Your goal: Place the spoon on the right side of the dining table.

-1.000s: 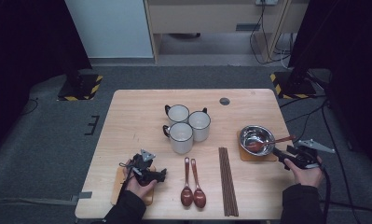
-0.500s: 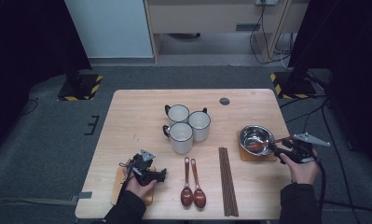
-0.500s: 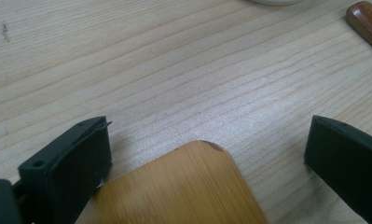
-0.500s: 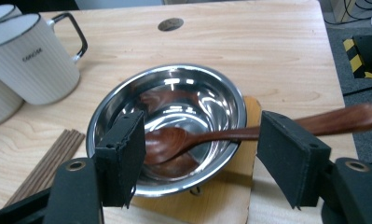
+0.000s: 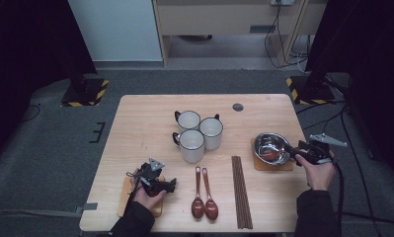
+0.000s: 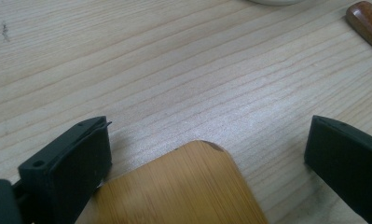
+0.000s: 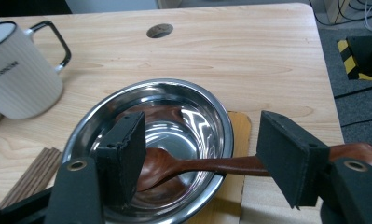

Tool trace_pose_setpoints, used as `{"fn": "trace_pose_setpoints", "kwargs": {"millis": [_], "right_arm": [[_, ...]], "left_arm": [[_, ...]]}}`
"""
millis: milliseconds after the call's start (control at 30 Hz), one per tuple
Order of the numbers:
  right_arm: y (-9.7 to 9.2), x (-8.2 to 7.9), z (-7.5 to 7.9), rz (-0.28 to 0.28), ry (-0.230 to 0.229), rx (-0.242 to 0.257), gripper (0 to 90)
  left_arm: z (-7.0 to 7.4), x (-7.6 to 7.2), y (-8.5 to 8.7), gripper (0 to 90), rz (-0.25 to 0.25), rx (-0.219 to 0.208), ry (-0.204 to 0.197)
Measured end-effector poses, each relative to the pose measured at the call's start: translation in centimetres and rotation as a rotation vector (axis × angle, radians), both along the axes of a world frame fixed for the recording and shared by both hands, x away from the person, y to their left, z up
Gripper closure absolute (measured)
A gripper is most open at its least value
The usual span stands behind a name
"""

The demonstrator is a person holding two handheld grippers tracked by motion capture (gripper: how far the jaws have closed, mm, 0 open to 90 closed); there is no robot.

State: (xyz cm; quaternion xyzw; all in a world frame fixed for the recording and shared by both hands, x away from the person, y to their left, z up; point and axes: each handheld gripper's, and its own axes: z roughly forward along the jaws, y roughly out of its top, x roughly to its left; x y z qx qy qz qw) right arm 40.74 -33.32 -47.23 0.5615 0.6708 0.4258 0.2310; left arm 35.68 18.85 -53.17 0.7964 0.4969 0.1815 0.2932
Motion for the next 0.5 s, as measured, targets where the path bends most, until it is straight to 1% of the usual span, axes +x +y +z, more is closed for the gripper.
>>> {"fn": "trace_pose_setpoints", "kwargs": {"millis": [200, 500], "right_arm": [[0.0, 1.1, -0.7, -0.002, 0.021, -0.016, 33.3], [0.0, 1.6, -0.9, 0.007, 0.035, -0.027, 33.1]], "left_arm": [[0.0, 0.0, 0.0, 0.0, 0.0, 0.0, 0.0], [0.0, 0.0, 0.0, 0.0, 0.0, 0.0, 0.0]]}}
